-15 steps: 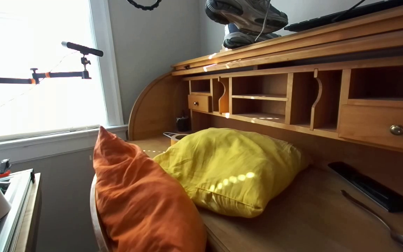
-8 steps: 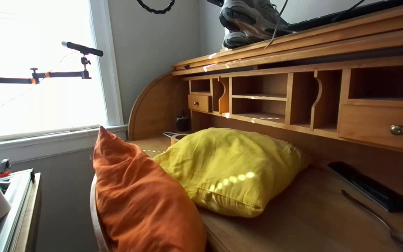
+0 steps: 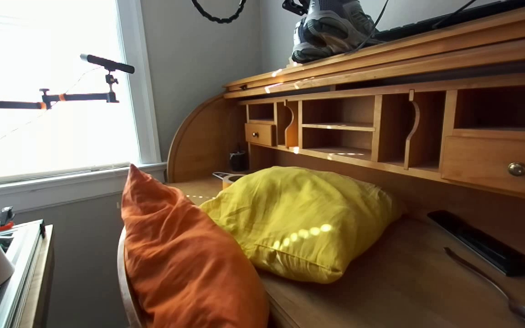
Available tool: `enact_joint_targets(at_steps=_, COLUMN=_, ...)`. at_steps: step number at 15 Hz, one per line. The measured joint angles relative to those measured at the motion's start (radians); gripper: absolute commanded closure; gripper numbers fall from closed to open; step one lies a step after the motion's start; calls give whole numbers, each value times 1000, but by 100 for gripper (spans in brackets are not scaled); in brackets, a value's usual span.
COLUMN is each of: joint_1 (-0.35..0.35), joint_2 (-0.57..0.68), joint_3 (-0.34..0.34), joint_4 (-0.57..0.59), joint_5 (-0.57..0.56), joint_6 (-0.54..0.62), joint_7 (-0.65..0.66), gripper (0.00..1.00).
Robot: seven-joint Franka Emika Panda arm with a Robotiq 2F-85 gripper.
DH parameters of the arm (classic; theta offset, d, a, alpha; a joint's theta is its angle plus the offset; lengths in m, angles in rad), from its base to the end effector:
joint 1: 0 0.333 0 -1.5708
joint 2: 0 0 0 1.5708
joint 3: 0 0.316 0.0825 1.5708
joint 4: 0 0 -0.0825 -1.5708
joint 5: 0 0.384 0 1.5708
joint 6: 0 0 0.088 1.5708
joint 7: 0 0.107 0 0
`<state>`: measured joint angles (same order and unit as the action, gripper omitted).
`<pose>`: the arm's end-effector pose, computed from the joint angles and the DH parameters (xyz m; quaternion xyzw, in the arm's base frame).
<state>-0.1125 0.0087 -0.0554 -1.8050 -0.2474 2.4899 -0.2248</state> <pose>0.6050 -0.1011 0.6075 0.9338 0.0944 0.3027 0.1656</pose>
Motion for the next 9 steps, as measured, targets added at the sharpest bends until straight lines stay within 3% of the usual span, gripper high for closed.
enact_joint_targets(at_steps=9, joint_1=-6, joint_2=76, joint_3=-16, joint_4=71, joint_5=65, joint_6=4, joint_7=-75, gripper=96)
